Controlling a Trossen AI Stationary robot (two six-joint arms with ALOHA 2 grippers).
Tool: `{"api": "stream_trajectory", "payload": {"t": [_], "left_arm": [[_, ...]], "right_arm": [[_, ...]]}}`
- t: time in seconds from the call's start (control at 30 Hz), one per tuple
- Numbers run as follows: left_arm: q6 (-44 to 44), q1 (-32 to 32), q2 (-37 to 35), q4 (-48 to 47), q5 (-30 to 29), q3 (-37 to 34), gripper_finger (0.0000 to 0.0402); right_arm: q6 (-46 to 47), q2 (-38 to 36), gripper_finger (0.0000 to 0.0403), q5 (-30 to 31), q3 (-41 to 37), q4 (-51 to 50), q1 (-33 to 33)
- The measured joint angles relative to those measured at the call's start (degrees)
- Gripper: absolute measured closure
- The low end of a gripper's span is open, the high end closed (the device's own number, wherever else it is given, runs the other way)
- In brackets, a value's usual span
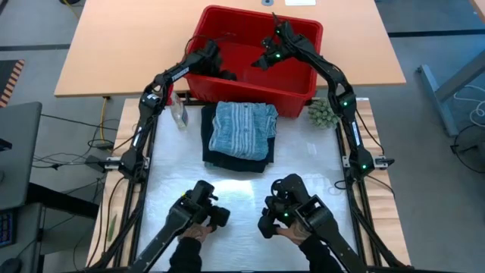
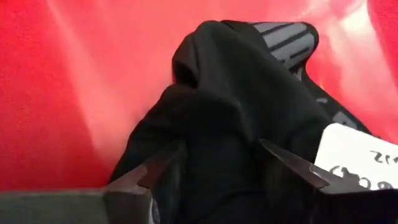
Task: Fold Laundry from Bin
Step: Fold the black underwear from the red laundry
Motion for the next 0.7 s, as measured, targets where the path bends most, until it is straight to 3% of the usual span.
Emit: {"api": "stream_trajectory", "payload": {"t": [0.13, 0.27, 0.37, 0.5, 0.6, 0.7], "left_arm": [[4.2, -0.4, 2.0, -2.0, 0.3, 0.3, 0.0216], [9.7, -1.9, 2.9, -3.8, -3.1, 0.5, 0.0228], [13.0, -3.1, 2.9, -3.9, -5.9, 0.5, 0.0277], [14.3, -4.5, 3.1, -6.3, -9.1, 3.8, 0.0382], [14.4, -4.5, 3.9, -7.6, -10.0, 9.0, 0.039], [14.5, -4.5, 1.8, -3.3, -8.5, 7.7, 0.0398]], "right_arm": [[0.0, 0.0, 0.0335, 0.0, 0.0, -0.2, 0.0], [0.0, 0.0, 0.0335, 0.0, 0.0, -0.4, 0.0], [-0.1, 0.0, 0.0335, 0.0, 0.0, -0.6, -0.2], [-0.2, 0.0, 0.0335, 0.0, 0.0, -0.7, -0.6], [0.0, 0.0, 0.0335, 0.0, 0.0, -0.7, -0.9], [0.0, 0.0, 0.0335, 0.0, 0.0, -0.8, -1.2]]}}
